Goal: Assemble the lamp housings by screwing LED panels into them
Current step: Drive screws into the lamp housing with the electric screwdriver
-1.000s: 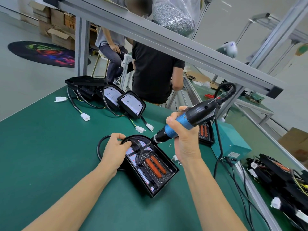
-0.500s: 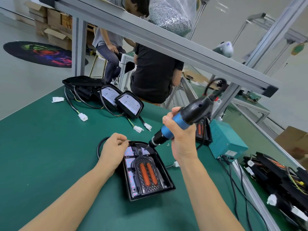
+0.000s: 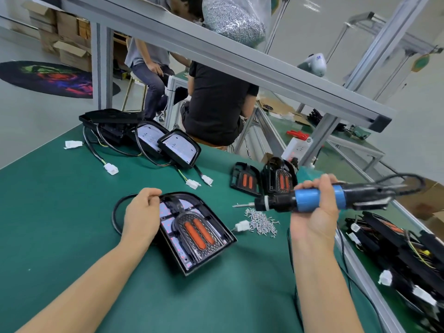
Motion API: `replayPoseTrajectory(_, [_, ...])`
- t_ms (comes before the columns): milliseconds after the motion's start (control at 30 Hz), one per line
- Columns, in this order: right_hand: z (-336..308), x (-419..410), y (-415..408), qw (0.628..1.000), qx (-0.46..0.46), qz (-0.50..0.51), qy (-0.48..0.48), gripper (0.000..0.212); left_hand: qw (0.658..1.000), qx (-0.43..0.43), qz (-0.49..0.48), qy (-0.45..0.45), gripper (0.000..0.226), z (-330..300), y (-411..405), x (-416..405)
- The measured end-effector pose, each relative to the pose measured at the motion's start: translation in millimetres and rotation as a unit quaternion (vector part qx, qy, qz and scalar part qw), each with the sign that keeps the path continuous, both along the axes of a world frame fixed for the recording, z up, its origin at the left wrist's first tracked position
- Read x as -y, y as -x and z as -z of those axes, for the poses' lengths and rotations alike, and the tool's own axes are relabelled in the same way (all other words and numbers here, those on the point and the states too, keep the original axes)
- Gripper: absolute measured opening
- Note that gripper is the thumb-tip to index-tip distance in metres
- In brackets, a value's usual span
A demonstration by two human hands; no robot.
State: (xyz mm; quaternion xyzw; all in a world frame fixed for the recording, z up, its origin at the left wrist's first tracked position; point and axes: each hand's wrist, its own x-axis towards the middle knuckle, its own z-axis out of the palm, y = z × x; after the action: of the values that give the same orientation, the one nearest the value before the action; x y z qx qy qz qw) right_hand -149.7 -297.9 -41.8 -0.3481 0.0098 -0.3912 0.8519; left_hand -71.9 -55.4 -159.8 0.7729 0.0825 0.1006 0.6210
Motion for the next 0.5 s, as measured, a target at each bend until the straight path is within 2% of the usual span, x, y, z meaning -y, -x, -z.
replayPoseTrajectory(133, [17, 21, 17, 0.997, -0.023, 0.046, -0.065, 0.019, 0.995, -0.006, -0.014, -0.101, 0.028, -9, 7, -10])
replayPoseTrajectory(233, [34, 32, 26, 0.993, -0.047, 0.068, -0.084, 0.017, 0.980, -0.019, 0.004, -0.198, 0.031, -19, 11, -19])
replayPoseTrajectory(300, [45, 37, 31, 0.992, -0.056, 0.069, -0.090, 0.017, 0.974, -0.019, -0.001, -0.226, 0.030, -32, 15, -21])
replayPoseTrajectory(400, [57, 43, 35, 0.986, -0.083, 0.064, -0.127, 0.016, 0.969, 0.028, 0.002, -0.247, 0.030, -53, 17, -13])
replayPoseTrajectory(500, [70, 50, 38, 0.981, -0.104, 0.068, -0.150, 0.017, 0.958, 0.116, 0.055, -0.256, 0.025, -74, 18, 11])
